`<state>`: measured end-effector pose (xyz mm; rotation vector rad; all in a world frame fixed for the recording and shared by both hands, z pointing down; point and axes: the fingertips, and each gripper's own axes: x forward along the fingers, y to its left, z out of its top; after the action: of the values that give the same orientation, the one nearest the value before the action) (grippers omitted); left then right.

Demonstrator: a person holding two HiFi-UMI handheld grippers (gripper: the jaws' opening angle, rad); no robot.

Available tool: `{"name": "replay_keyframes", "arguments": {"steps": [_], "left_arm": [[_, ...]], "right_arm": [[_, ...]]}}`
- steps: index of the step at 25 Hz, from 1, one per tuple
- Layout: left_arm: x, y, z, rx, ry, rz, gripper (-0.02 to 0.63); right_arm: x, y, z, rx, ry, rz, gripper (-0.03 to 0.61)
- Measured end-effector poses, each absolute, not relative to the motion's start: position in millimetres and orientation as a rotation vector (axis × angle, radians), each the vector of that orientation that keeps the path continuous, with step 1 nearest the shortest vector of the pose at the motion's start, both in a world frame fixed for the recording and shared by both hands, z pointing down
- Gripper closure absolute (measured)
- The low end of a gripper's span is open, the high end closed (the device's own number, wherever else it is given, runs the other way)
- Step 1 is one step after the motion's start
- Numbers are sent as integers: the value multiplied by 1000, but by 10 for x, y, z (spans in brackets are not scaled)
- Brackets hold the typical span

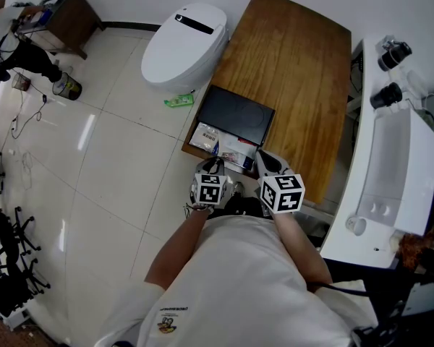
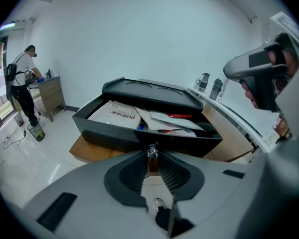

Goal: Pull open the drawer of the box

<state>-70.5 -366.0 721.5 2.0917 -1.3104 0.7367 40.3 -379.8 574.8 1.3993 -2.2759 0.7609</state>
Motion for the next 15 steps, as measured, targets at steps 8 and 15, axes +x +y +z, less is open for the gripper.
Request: {"name": "replay_keyframes", "arguments": {"steps": [8,15], "left_arm": [[-720,-3569,7237,2089,-1302,732,545],[-784,-3457,7239,2088,-1295,738,545]], "right_arm": [[358,-3723,5761,1399,-2273,760,591],[280,-3654,5744,1395,-2273,755,591]]}}
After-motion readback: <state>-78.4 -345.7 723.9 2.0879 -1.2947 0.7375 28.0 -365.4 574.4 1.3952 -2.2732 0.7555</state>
